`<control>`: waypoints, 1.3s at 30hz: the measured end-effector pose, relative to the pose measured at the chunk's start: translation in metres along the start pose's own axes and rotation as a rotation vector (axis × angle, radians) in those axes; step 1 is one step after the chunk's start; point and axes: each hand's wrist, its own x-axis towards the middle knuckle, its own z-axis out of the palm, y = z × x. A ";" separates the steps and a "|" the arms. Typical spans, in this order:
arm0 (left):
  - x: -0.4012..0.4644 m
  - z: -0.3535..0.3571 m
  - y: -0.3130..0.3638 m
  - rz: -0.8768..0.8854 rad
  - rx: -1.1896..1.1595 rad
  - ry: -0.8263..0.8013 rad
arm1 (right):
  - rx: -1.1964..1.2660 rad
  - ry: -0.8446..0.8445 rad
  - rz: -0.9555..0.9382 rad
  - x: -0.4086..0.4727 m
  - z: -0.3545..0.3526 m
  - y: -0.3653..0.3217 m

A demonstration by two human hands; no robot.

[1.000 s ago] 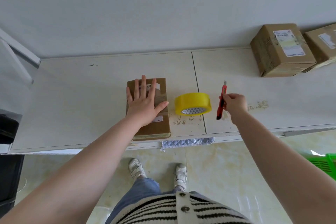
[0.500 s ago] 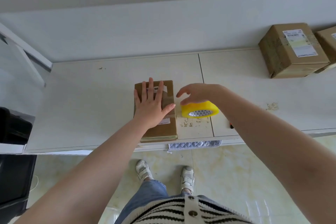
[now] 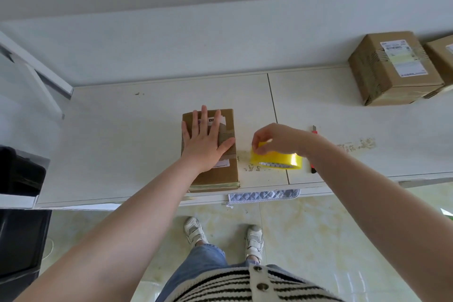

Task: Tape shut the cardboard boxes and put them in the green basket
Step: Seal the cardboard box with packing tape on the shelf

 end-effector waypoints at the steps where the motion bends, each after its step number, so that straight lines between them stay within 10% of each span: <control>1: -0.001 -0.002 0.000 -0.003 0.005 -0.018 | 0.042 0.026 0.006 -0.009 0.000 0.004; 6: -0.016 -0.013 0.024 -0.019 0.168 0.084 | 0.462 0.447 0.091 -0.045 0.003 0.022; 11: -0.035 -0.043 0.088 0.239 -0.679 0.308 | 0.749 0.601 -0.122 -0.066 0.021 0.009; 16: -0.039 -0.064 0.117 0.106 -0.926 0.339 | 0.805 0.665 -0.237 -0.072 0.028 0.002; 39: -0.046 -0.079 0.132 0.272 -0.793 0.422 | 1.122 0.649 -0.165 -0.075 0.021 0.000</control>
